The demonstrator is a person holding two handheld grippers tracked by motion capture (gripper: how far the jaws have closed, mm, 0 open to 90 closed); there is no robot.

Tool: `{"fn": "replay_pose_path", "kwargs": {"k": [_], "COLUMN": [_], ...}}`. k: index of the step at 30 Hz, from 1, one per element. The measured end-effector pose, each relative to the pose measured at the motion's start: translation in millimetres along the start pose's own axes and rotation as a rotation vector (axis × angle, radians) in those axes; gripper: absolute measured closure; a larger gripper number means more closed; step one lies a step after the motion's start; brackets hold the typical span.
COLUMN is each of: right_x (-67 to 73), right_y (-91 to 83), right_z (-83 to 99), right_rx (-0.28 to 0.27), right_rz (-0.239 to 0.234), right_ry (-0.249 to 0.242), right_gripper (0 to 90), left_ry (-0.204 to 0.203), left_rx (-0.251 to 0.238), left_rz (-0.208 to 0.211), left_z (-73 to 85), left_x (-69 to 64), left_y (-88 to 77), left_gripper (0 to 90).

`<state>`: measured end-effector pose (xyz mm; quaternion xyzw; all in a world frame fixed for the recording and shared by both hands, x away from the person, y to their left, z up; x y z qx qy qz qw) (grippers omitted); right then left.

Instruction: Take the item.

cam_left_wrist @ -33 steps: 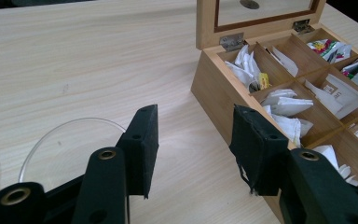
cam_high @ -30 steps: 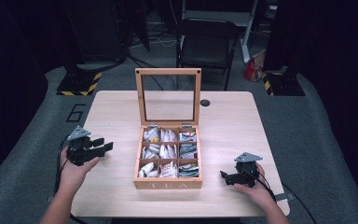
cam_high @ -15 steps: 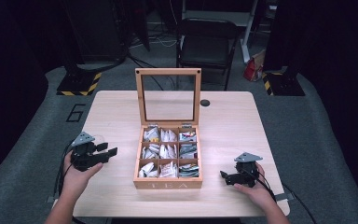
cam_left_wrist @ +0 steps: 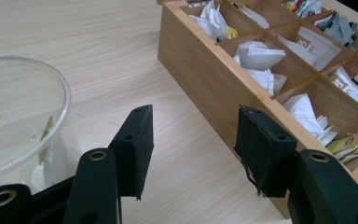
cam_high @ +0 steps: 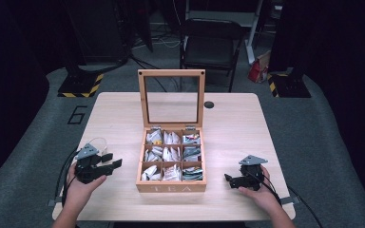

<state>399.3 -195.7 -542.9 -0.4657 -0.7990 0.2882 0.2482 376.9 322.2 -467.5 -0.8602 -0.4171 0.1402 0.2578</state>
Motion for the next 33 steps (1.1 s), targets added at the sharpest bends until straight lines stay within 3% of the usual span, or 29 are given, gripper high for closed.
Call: {"fn": "replay_pose_path", "kwargs": {"k": [12,33], "right_x": [0.0,0.1], "right_y": [0.0,0.0], "right_z": [0.0,0.0], "right_rx": [0.000,0.000], "right_rz": [0.000,0.000], "right_ry": [0.000,0.001], "right_gripper": [4.6,4.6], "left_ry": [-0.016,-0.010], "left_rx": [-0.005,0.047], "left_rz": [-0.001,0.030], "left_z": [13.1,25.4], "left_x": [-2.3,-6.2], "left_y": [6.6,16.2], "left_gripper": [46.6,46.4]}}
Point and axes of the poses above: each handheld gripper's, and its own axes: y roughly forward along the jaws, z roughly out of its underside, x roughly to its left, the point moved 2 cm from there along y, roughly forward along the jaws, and after that the axes turned 9 degrees about y, right-handed, at the moved point
